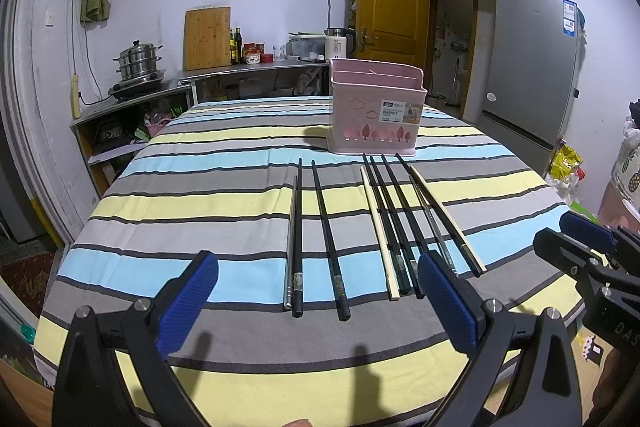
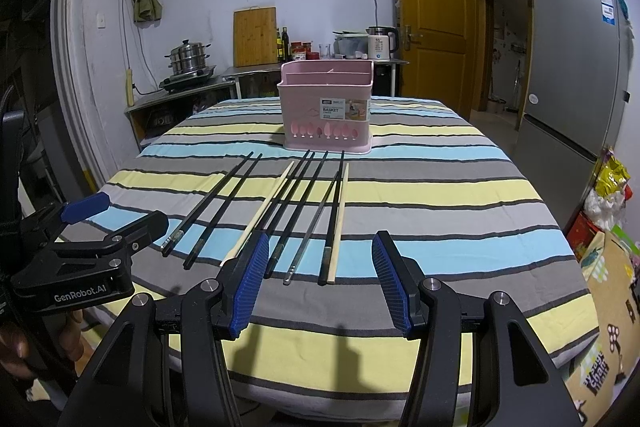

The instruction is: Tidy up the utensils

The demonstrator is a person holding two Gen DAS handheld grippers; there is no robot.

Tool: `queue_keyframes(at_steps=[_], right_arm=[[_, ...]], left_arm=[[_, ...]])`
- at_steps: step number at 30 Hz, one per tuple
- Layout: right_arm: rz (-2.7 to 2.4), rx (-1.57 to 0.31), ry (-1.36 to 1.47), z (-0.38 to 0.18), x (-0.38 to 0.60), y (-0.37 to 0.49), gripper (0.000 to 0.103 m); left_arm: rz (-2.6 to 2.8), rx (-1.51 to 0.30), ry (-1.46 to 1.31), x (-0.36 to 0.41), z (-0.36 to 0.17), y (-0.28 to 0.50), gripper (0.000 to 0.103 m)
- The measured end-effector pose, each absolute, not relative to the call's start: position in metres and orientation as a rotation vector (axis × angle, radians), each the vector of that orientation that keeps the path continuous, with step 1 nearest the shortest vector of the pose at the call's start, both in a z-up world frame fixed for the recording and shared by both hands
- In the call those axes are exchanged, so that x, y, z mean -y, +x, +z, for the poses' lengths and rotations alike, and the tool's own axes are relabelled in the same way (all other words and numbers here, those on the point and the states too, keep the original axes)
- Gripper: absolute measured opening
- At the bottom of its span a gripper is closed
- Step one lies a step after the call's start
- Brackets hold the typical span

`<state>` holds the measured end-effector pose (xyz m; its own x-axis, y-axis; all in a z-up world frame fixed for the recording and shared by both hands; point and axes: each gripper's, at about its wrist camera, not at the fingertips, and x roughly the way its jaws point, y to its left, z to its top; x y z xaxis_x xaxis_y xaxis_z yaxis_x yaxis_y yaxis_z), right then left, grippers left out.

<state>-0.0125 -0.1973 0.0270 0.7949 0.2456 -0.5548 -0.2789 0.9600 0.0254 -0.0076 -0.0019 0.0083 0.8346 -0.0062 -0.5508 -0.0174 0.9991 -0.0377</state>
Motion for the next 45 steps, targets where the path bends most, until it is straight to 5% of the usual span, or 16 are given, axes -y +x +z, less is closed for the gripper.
queue_keyframes(at_steps=[45], right_arm=[[0.329,-0.659,-0.035,0.013,0.189,0.028,0.055]], left_arm=[[-0.045,-0.69,-0.063,-0.025,-0.013,0.031,0.098]])
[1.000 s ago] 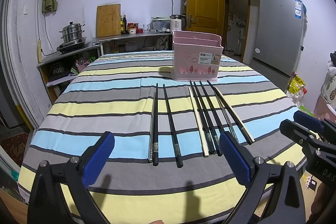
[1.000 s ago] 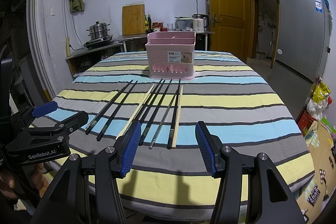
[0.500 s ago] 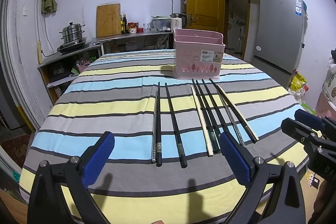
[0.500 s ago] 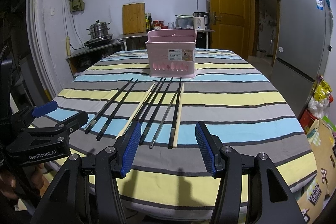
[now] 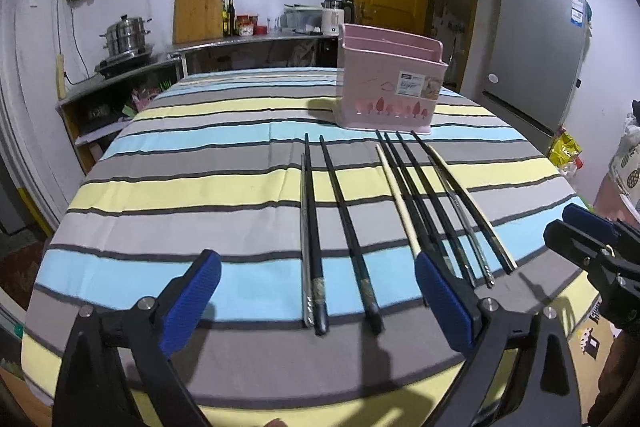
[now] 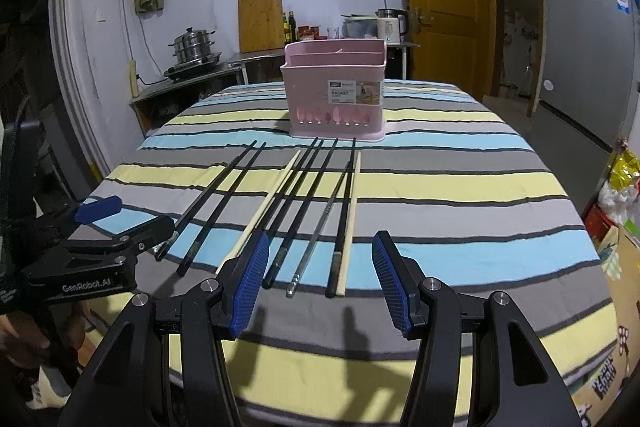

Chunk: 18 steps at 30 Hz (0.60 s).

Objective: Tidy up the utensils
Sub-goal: 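Lower the left tool and grasp a thin metal chopstick while the right tool grasps another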

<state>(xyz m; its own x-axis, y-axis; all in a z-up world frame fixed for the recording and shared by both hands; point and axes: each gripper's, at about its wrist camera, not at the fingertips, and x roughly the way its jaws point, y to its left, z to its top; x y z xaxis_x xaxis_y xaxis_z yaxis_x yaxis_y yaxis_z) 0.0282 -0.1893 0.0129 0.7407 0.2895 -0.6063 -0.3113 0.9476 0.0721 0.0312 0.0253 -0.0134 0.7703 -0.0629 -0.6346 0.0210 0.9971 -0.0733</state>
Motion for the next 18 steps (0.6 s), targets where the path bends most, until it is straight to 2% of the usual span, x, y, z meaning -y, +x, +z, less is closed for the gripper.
queue_keyframes(at_steps=[5,8,10,16,18], right_arm=[[0.352,-0.682,-0.019,0.008,0.182,0.053,0.054],[0.362,-0.708,-0.012,0.003,0.176,0.069,0.047],[0.366,-0.73,-0.005,-0.001,0.173,0.081,0.038],[0.37,-0.789,0.025,-0.013,0.168,0.113,0.023],[0.369,-0.807,0.031,-0.018,0.167,0.125,0.02]], left_arm=[[-0.033,-0.745,-0.115,-0.044,-0.015,0.06,0.098],[-0.011,-0.782,-0.122,-0.055,-0.016,0.082,0.098],[-0.002,-0.803,-0.129,-0.06,-0.018,0.094,0.097],[0.007,-0.864,-0.17,-0.073,-0.026,0.129,0.083],[-0.006,-0.891,-0.181,-0.075,-0.032,0.139,0.075]])
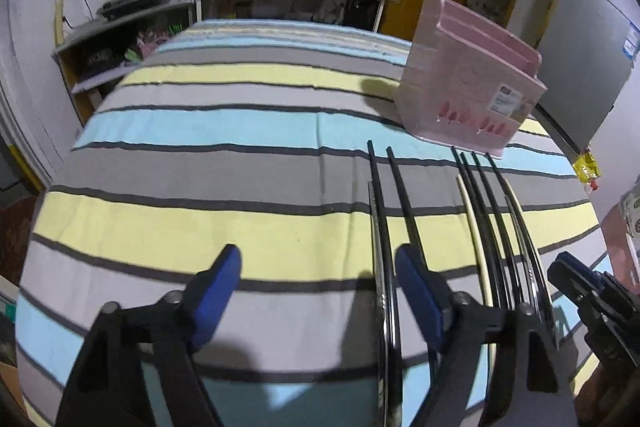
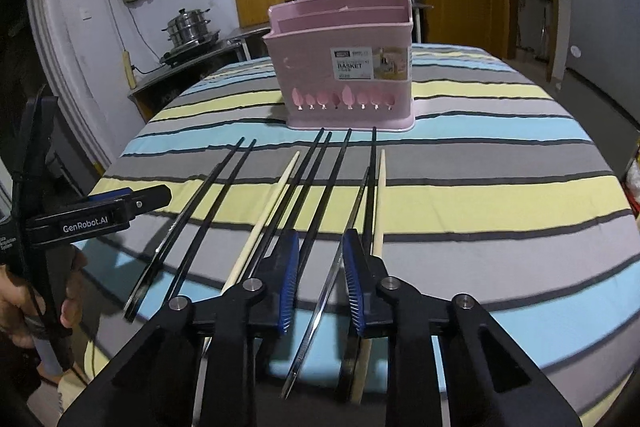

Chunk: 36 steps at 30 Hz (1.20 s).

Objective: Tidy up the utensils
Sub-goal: 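Lower the left tool and grasp a thin metal chopstick while the right tool grasps another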

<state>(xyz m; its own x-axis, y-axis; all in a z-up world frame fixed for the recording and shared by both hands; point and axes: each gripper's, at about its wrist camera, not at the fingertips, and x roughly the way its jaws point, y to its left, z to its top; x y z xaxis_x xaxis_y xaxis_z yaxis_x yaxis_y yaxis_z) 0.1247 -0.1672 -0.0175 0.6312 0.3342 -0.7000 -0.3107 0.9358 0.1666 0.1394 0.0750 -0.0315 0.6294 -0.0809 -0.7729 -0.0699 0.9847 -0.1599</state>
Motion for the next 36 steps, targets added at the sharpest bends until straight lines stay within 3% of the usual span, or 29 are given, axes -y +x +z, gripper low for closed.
queue_keyframes(at_steps=[14,21,24,32,36], right_arm=[[0.356,-0.897,0.051,-0.038,0.163,0.155,0.014],[0.341,-0.92,0.052,-0.039,0.161,0.16,0.014],[0.336,-0.925,0.056,-0.039,0.16,0.163,0.014],[0.325,-0.947,0.051,-0.039,0.155,0.173,0.014],[0.32,-0.966,0.061,-0.038,0.154,0.184,0.014]], left_arm=[[-0.053,-0.943,-0.163,-0.07,-0.04,0.164,0.064],[-0.036,-0.945,-0.099,-0.066,-0.039,0.17,0.064],[-0.022,-0.96,-0.06,-0.066,-0.041,0.171,0.056],[0.0,-0.993,0.005,-0.06,-0.041,0.177,0.056],[-0.017,-1.01,0.005,-0.057,-0.04,0.181,0.046]])
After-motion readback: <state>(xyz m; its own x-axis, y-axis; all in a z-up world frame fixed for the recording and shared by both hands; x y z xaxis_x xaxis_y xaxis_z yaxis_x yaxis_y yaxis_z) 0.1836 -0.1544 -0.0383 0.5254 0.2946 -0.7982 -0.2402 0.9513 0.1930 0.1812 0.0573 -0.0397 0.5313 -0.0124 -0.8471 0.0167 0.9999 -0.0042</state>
